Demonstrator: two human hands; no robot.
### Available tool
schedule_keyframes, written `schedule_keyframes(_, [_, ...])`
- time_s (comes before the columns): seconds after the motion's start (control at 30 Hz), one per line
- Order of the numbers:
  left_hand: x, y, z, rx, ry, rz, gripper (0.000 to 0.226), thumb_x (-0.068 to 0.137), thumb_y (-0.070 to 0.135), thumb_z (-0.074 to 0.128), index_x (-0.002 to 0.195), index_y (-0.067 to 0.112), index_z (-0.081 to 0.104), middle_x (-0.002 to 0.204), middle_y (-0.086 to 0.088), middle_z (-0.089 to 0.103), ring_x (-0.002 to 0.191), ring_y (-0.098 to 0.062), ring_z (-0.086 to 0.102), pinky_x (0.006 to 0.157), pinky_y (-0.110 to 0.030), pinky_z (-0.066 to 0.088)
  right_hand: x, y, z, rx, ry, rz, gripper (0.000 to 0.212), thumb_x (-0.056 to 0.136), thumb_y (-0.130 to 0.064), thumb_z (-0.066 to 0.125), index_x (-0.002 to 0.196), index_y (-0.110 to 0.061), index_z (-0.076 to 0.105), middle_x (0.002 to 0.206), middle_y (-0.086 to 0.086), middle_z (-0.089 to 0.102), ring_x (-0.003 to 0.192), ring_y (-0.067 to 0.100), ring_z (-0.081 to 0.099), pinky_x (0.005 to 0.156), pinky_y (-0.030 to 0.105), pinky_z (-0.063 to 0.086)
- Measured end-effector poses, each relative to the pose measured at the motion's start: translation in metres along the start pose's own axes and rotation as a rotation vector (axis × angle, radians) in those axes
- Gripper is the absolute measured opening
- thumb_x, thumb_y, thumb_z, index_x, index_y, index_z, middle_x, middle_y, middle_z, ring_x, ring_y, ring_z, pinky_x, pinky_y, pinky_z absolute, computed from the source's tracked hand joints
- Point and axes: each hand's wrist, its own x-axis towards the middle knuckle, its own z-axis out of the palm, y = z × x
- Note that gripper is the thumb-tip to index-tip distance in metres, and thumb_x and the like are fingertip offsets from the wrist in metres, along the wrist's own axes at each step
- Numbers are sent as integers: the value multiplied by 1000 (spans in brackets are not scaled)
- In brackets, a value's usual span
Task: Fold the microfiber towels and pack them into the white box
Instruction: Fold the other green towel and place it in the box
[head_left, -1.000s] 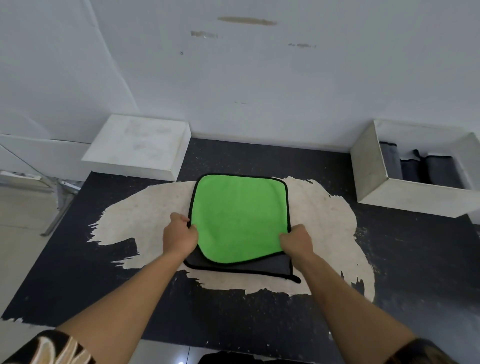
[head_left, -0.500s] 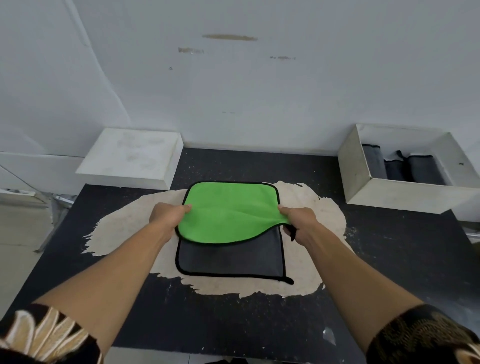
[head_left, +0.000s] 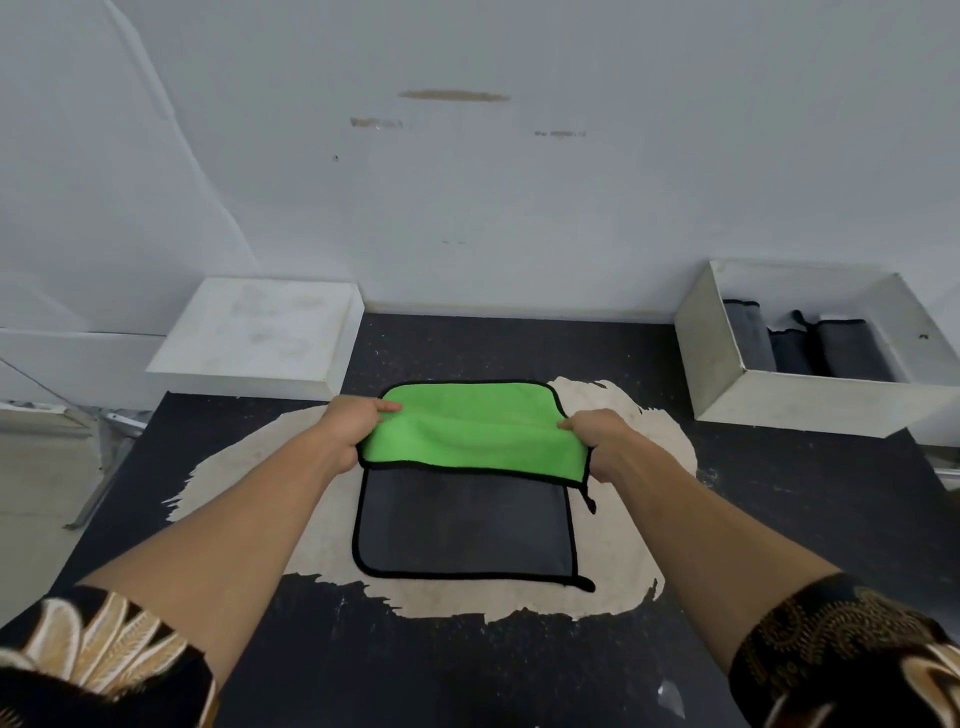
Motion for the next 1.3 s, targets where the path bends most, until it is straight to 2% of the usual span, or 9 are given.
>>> schedule_keyframes(0.1, [-4,36,1,-18,26,108,22,83,1,62,84,17,77,104,-12,71,93,-28,67,84,-37,57,-5,-33,-2,94,1,-112,9,93,1,58,101,2,62,92,20,67,73,32,65,77,47,58])
schedule_keyframes(0.23, [-16,85,10,-127,105,245,9,74,18,81,72,14,73,81,-5,73,61,-15,69,52,-25,54,-18,-79,-13,182,64,-253,7,92,1,59,99,2,59,80,16,64,65,28,63,70,45,58])
schedule_keyframes(0.37, [-22,114,32,-62,54,380,17,87,3,68,81,18,71,98,-10,71,90,-24,69,87,-38,57,-30,-105,-38,238,87,-305,2,93,-2,58,93,-4,60,81,12,62,72,29,65,71,48,59])
schedule_keyframes(0.5, [-34,122,63,3,-63,390,39,89,-13,50,106,14,72,111,-18,68,96,-30,67,89,-42,56,-41,-105,-75,220,124,-354,12,96,-5,54,103,-6,64,83,10,62,69,26,63,47,31,55])
schedule_keyframes(0.6, [-53,130,90,-47,-114,460,46,87,-16,50,117,13,70,110,-13,68,93,-24,68,80,-34,57,-43,-104,-109,307,78,-466,27,98,-4,50,117,-13,67,113,16,67,102,33,66,85,47,58])
schedule_keyframes(0.7, [-76,127,118,-124,-174,525,51,85,-16,53,118,20,69,103,-3,70,85,-13,69,66,-23,57,-37,-94,-149,355,94,-558,22,98,-7,53,113,-15,69,111,11,70,100,29,67,88,46,56])
schedule_keyframes(0.9, [-96,17,188,57,-154,449,54,85,-17,55,130,13,59,124,-14,64,102,-23,63,95,-37,52,9,21,-217,73,154,-351,12,92,-3,60,84,-8,68,95,18,71,90,33,69,87,49,56])
schedule_keyframes(1.1, [-113,-85,238,498,-301,42,70,91,7,66,148,2,28,143,-17,45,126,-32,50,104,-41,45,35,112,-264,-383,191,-171,11,79,-11,62,69,-7,66,77,11,69,70,26,66,63,34,56])
schedule_keyframes(1.3, [-133,-103,261,606,-105,185,55,84,-13,46,133,10,54,138,-13,50,110,-27,55,86,-34,52,26,114,-283,-515,215,-198,9,86,-10,58,85,-5,65,92,13,68,79,28,62,62,30,45])
